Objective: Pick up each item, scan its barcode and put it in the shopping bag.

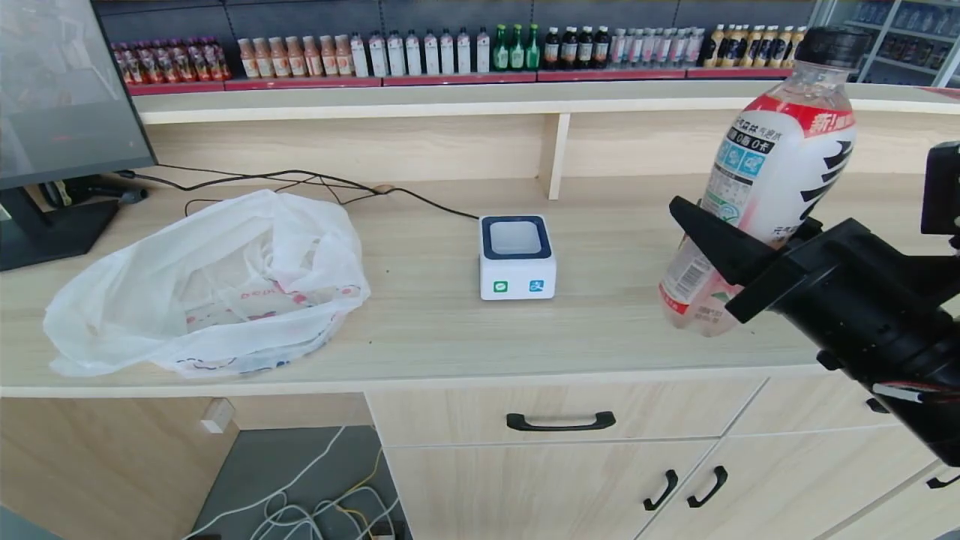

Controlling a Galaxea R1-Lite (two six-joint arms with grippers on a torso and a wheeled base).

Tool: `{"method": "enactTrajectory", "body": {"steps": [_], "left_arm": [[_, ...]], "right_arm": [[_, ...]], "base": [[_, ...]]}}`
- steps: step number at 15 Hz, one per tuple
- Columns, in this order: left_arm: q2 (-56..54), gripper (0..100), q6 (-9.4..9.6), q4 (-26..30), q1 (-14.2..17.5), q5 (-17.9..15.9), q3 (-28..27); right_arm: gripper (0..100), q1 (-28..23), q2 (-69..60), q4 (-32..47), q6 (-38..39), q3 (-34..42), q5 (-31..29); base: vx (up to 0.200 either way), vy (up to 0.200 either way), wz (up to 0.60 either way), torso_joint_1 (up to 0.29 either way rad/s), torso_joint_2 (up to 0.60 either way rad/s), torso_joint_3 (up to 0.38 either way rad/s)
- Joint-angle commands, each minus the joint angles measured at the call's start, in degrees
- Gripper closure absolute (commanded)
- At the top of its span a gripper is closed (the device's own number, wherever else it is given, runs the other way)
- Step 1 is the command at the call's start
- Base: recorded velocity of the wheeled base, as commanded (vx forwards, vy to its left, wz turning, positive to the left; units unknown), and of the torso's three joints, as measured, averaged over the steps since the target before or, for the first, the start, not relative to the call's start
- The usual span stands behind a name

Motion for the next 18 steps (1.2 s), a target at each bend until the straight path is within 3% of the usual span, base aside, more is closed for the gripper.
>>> {"method": "enactTrajectory", "body": {"steps": [1,10,18], "left_arm": [[0.01,0,-0.02,0.0,0.02,0.01,0.0],[0.01,0,-0.1,0.0,0.02,0.01,0.0],[0.01,0,-0.1,0.0,0.02,0.01,0.0]], "right_arm": [[0,0.02,0.11,-0.01,0.0,0.02,0.02],[0,0.02,0.11,-0.01,0.0,0.02,0.02],[0,0.02,0.11,-0.01,0.0,0.02,0.02]], "base": [[0.0,-0.2,0.0,0.012,0.0,0.012],[0.0,-0.2,0.0,0.002,0.0,0.002],[0.0,0.0,0.0,0.0,0.0,0.0]]}}
